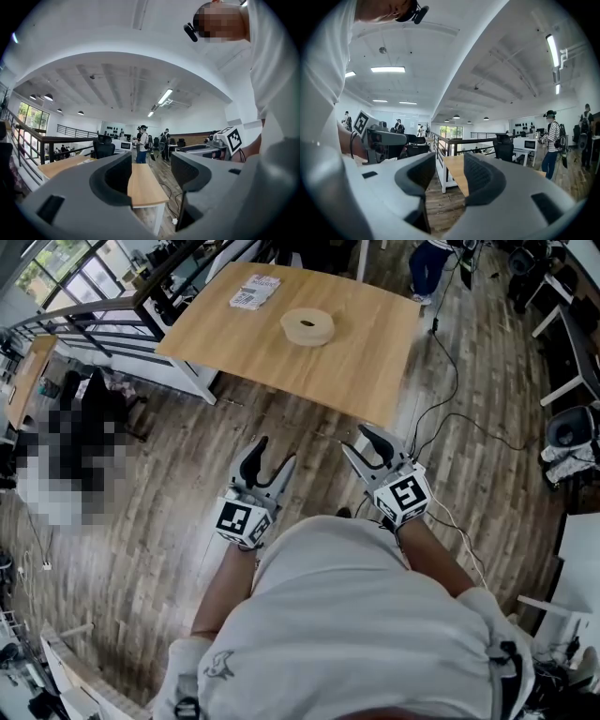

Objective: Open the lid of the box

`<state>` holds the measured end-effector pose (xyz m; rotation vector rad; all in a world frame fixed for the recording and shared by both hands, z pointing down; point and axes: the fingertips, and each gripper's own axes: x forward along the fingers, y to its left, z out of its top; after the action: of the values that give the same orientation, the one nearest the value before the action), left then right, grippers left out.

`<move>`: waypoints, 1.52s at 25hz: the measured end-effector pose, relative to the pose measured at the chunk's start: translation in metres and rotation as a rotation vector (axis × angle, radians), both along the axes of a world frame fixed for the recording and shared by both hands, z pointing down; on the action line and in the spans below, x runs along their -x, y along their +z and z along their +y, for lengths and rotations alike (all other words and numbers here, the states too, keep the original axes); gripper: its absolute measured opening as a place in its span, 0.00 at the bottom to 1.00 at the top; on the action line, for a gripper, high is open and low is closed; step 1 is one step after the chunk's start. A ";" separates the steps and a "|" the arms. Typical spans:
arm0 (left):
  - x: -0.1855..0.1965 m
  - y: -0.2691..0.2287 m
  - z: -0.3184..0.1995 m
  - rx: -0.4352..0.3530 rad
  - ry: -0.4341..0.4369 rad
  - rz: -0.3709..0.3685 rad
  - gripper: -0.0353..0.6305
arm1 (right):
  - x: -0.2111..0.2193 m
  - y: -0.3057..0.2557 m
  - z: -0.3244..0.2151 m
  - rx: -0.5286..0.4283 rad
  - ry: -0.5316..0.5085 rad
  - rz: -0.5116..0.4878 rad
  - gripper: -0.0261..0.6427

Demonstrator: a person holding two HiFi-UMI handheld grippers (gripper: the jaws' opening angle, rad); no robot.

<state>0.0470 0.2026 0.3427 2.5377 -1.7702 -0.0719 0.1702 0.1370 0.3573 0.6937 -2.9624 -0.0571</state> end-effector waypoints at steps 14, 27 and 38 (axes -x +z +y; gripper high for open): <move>-0.051 0.009 -0.082 0.028 -0.004 0.008 0.43 | -0.050 0.006 -0.079 0.038 -0.023 -0.037 0.33; -0.053 0.009 -0.130 0.033 0.028 -0.002 0.43 | -0.048 0.015 -0.119 0.065 -0.004 -0.047 0.33; -0.005 0.016 -0.209 0.024 0.164 0.023 0.43 | -0.006 0.021 -0.181 0.064 0.110 -0.043 0.33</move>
<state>0.0524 -0.0068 0.3584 2.6422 -1.5385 -0.0728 0.1757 -0.0437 0.3781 0.8579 -2.9453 0.0611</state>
